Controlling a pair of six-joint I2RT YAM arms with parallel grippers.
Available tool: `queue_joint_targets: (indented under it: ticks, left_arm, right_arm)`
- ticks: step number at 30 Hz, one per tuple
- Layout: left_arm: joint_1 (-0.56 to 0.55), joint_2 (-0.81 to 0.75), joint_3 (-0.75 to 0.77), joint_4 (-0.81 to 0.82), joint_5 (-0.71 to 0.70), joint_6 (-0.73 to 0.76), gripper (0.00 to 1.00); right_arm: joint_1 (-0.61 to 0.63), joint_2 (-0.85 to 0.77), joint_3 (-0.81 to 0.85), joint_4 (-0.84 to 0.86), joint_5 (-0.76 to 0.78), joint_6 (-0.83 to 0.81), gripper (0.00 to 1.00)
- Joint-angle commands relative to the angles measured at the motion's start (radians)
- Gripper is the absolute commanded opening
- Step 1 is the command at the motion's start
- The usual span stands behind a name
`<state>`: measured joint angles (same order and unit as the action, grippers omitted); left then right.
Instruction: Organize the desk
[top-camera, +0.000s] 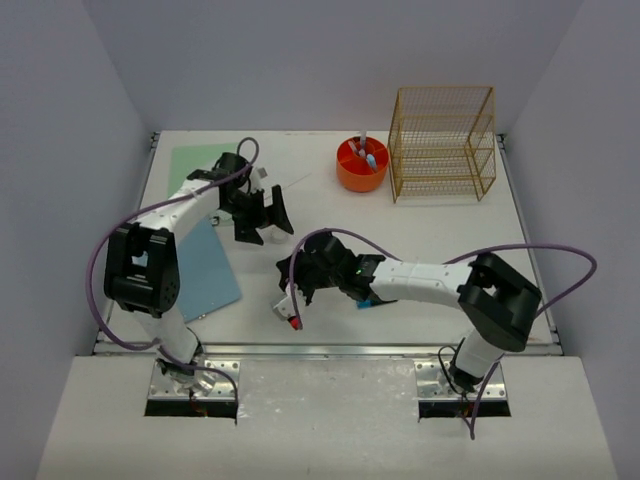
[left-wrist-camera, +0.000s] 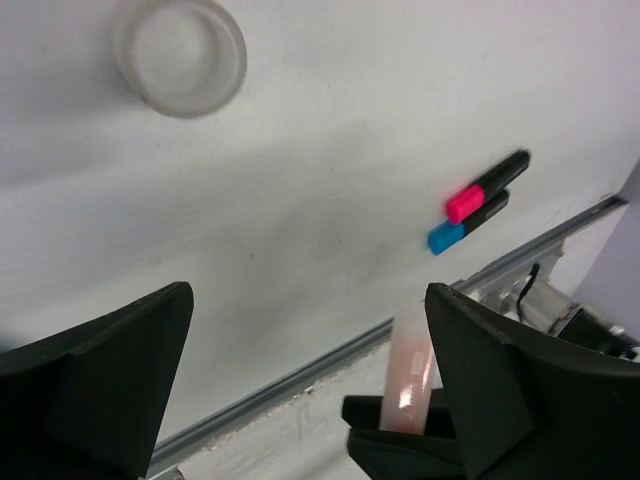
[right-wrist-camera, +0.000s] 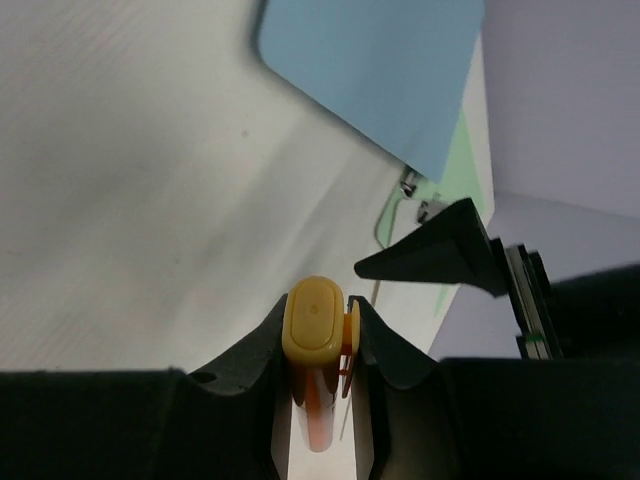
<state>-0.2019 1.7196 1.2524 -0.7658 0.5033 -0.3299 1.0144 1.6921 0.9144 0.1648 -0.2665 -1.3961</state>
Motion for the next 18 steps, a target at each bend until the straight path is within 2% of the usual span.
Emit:
queue_joint_targets:
  ticks: [1, 2, 4, 5, 9, 10, 11, 13, 18]
  left_arm:
    - [0.121, 0.014, 0.211, 0.043, 0.022, -0.053, 1.00]
    - [0.164, 0.011, 0.243, 0.054, 0.021, -0.068, 1.00]
    - [0.195, -0.020, 0.276, 0.124, -0.017, -0.105, 1.00]
    - [0.200, -0.036, 0.273, 0.141, -0.028, -0.110, 1.00]
    - [0.200, -0.103, 0.177, 0.241, -0.039, -0.123, 1.00]
    - [0.200, -0.103, 0.166, 0.241, -0.039, -0.126, 1.00]
    - [0.200, -0.094, 0.154, 0.234, -0.023, -0.128, 1.00]
    - [0.200, -0.079, 0.142, 0.231, -0.012, -0.133, 1.00]
    - [0.200, -0.075, 0.110, 0.256, -0.001, -0.150, 1.00]
  right_arm:
    - [-0.058, -0.141, 0.021, 0.017, -0.042, 0.223, 0.00]
    - [-0.089, -0.155, 0.040, 0.003, -0.053, 0.296, 0.00]
    - [-0.234, -0.163, 0.117, -0.006, -0.068, 0.564, 0.00]
    - [-0.295, -0.157, 0.152, -0.010, -0.071, 0.622, 0.00]
    - [-0.543, -0.068, 0.345, -0.016, -0.048, 1.035, 0.00]
    - [-0.576, -0.049, 0.374, -0.019, -0.044, 1.037, 0.00]
    - [-0.621, -0.013, 0.420, -0.020, -0.022, 1.154, 0.00]
    - [-0.671, 0.034, 0.475, -0.005, 0.025, 1.243, 0.00]
    - [-0.719, 0.117, 0.513, 0.088, 0.105, 1.317, 0.00]
